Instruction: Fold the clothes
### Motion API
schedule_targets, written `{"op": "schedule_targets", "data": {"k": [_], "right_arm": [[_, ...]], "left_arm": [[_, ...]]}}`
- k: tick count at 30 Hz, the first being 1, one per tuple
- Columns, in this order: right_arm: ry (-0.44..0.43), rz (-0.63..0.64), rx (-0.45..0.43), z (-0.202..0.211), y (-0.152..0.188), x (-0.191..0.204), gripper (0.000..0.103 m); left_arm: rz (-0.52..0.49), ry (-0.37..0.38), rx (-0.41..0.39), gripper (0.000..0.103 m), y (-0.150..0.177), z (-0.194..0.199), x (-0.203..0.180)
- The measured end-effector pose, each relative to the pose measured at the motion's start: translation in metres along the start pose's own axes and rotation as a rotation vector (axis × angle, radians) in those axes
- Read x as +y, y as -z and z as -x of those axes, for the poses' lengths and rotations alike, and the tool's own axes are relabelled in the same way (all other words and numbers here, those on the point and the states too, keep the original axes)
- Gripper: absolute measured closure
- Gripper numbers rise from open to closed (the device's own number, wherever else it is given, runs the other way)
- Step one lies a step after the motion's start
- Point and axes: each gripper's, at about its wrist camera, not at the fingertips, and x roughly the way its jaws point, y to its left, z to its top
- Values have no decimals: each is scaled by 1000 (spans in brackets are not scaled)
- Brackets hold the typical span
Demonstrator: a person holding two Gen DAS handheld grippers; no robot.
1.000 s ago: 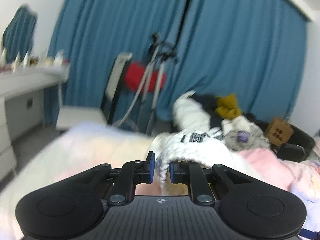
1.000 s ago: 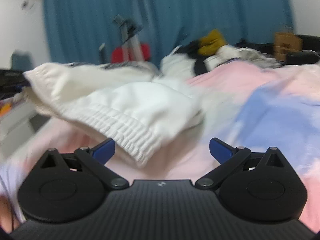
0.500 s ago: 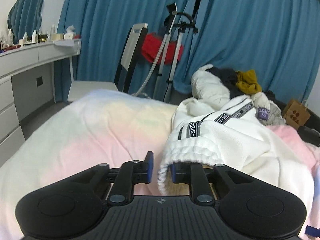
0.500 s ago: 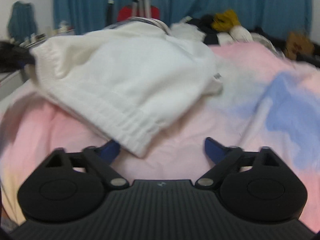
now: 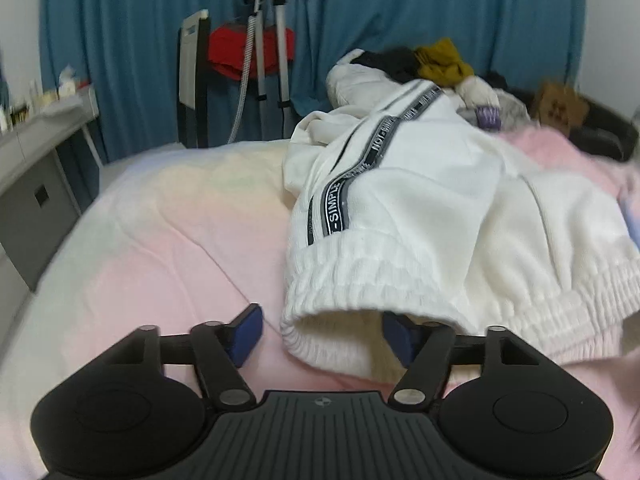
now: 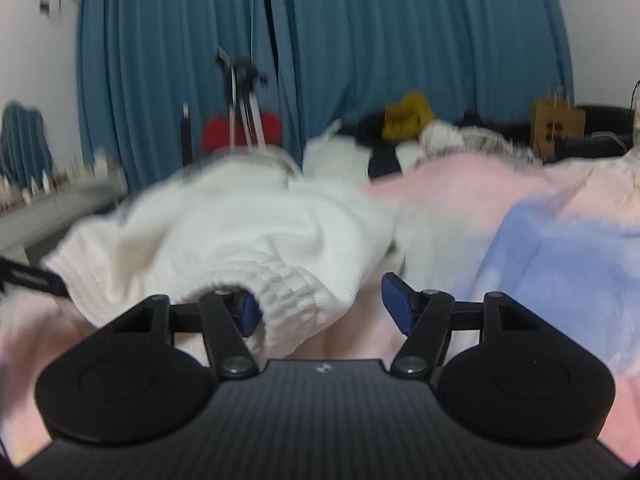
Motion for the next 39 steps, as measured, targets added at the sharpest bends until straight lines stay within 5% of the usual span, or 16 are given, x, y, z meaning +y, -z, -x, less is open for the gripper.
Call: {"op": "schedule_targets", "data": {"k": [6,14,20,22,23,29,33,39], "right_arm": [[-9,-46,102,-5,4,-4,80],[-31,-108,88,23,-9,-5,84],[-36,-131,128,34,-3,-8,84],[-37,-132,133,36,-2,-6,84],[-36,-132,137,36,-2,-6,84],[-103,-130,125,55,-11,15,84],[-251,-151,94,69,-24,50,84],[-507,-184,61,56,-54,141,84]], "left_arm": [[-231,-137,-89,17,7,23,-29],[-522,-231,-200,19,17,20,-82],[-600,-194,-286,48,23,13,-124],[-544,-178,-314,87,17,15,-127],[-490,-159,-321,90,12,19,-124],[-157,-79,-384,93,-38,56,-62],[88,7,-380,94,-84,77,8],[241,-40,-401,94,-150,96,92]]}}
